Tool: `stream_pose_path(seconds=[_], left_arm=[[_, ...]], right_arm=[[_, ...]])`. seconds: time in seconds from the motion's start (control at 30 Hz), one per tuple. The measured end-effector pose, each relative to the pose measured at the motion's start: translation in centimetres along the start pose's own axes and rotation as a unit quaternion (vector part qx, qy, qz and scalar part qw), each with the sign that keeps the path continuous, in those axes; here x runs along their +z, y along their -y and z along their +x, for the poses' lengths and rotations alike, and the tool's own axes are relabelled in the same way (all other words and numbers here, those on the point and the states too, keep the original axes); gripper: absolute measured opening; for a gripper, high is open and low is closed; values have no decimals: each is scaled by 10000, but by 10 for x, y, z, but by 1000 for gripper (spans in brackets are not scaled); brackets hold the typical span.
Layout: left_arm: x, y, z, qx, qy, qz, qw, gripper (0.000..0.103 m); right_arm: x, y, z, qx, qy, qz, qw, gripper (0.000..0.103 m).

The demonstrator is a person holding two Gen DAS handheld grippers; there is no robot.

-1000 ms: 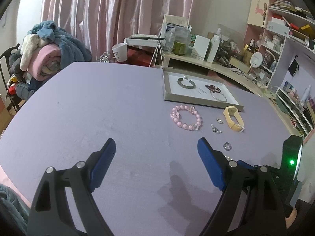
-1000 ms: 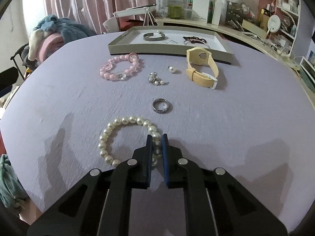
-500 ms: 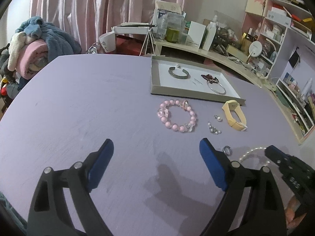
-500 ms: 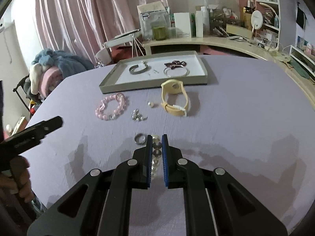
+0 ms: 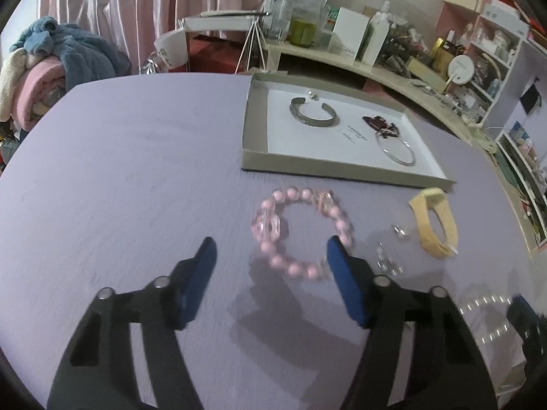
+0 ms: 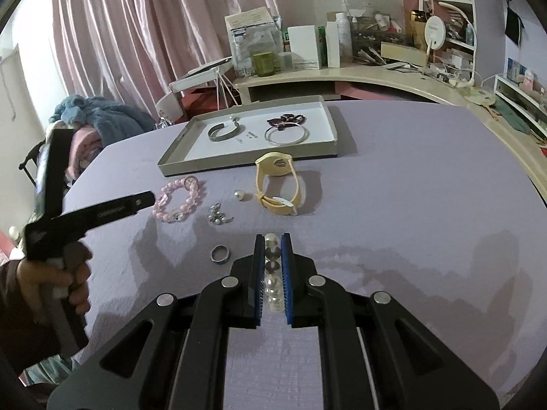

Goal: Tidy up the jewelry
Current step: 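Grasp the pink bead bracelet with the left tool while the right tool holds the pearls, then carry the pink bracelet with the left tool while the right carries the pearl bracelet to the tray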

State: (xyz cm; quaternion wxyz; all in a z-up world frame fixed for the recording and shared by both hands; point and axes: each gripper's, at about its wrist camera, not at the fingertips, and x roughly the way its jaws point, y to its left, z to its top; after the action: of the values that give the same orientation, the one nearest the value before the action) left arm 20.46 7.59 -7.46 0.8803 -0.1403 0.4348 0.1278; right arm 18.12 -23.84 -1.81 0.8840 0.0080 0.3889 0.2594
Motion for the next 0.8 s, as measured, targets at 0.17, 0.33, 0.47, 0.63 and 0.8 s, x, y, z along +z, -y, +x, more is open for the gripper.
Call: stream_pose_path(seconds=[0.17, 0.33, 0.47, 0.63, 0.8], left_arm=[[21, 4, 26, 159, -100, 247, 9995, 63], [29, 9, 43, 7, -262, 705, 9972, 57], [26, 16, 51, -92, -326, 1136, 9930, 47], [25, 19, 52, -94, -257, 1312, 9910, 36], [25, 20, 51, -122, -223, 1338, 9907, 13]], right_arm=[[2, 9, 0, -50, -34, 73, 10000, 10], [6, 24, 1, -115, -36, 265, 9996, 10], [10, 33, 1, -137, -35, 449, 9989, 10], [13, 34, 5, -92, -45, 551, 9984, 10], [14, 29, 4, -59, -31, 526, 9986, 10]])
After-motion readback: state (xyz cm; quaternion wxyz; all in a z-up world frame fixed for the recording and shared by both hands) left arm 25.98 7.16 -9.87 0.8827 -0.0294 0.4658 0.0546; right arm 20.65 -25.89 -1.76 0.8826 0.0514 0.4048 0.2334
